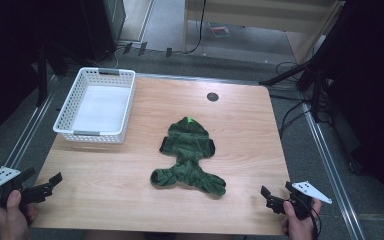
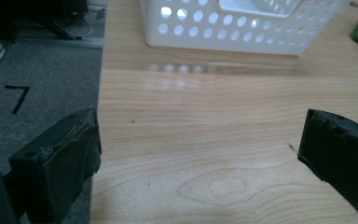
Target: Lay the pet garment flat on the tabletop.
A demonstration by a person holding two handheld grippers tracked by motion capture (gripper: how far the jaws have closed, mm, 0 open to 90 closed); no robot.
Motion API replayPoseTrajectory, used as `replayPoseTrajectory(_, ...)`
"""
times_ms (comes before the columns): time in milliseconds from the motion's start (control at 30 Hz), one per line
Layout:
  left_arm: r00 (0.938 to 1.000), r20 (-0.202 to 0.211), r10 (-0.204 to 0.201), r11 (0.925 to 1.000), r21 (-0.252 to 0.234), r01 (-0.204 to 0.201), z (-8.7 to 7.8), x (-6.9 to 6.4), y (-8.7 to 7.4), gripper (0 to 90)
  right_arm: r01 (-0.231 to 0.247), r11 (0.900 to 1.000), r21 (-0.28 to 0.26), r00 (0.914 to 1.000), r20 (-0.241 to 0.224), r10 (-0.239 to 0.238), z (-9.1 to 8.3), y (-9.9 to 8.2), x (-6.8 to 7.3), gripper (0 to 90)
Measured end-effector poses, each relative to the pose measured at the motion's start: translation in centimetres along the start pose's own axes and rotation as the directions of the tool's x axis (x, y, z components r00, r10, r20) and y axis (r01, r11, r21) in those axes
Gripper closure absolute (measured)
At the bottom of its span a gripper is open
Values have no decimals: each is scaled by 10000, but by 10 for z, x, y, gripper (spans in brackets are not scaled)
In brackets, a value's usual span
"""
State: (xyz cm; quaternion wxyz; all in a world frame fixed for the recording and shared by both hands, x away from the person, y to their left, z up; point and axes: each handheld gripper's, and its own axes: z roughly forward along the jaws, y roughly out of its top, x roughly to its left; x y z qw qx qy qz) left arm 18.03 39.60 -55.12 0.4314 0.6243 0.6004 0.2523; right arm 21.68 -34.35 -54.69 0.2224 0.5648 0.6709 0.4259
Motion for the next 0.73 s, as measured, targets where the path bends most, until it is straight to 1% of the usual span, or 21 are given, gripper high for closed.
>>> replayPoseTrajectory(100, 9993, -54, 375, 9991, 211, -374, 5, -5, 0, 0, -218, 9998, 47, 9997, 118, 217, 2, -1, -1, 0)
replayPoseTrajectory(133, 9990, -78, 438, 9987, 261, -436, 6, -5, 0, 0, -303, 9995, 15, 9994, 179, 302, 1, -1, -2, 0)
replayPoseTrajectory(167, 9988, -96, 477, 9985, 276, -474, 6, -6, 0, 0, -327, 9995, -17, 9994, 146, 327, 1, -1, -2, 0)
replayPoseTrajectory(267, 9991, -94, 414, 9987, 299, -411, 7, -5, 0, 0, -367, 9993, 21, 9992, 140, 367, 1, -1, -2, 0)
replayPoseTrajectory(400, 9994, -49, 350, 9987, 361, -348, 7, -4, 0, 0, -187, 9998, 89, 9996, 205, 185, 2, -1, -1, 0)
replayPoseTrajectory(567, 9995, -37, 309, 9988, 374, -308, 8, -4, 0, 0, -138, 9998, 138, 9996, 251, 134, 3, -1, 0, 0)
replayPoseTrajectory(733, 9998, -17, 174, 9988, 460, -173, 9, -3, 1, 0, -161, 9996, 214, 9995, 265, 155, 3, 0, 0, 0)
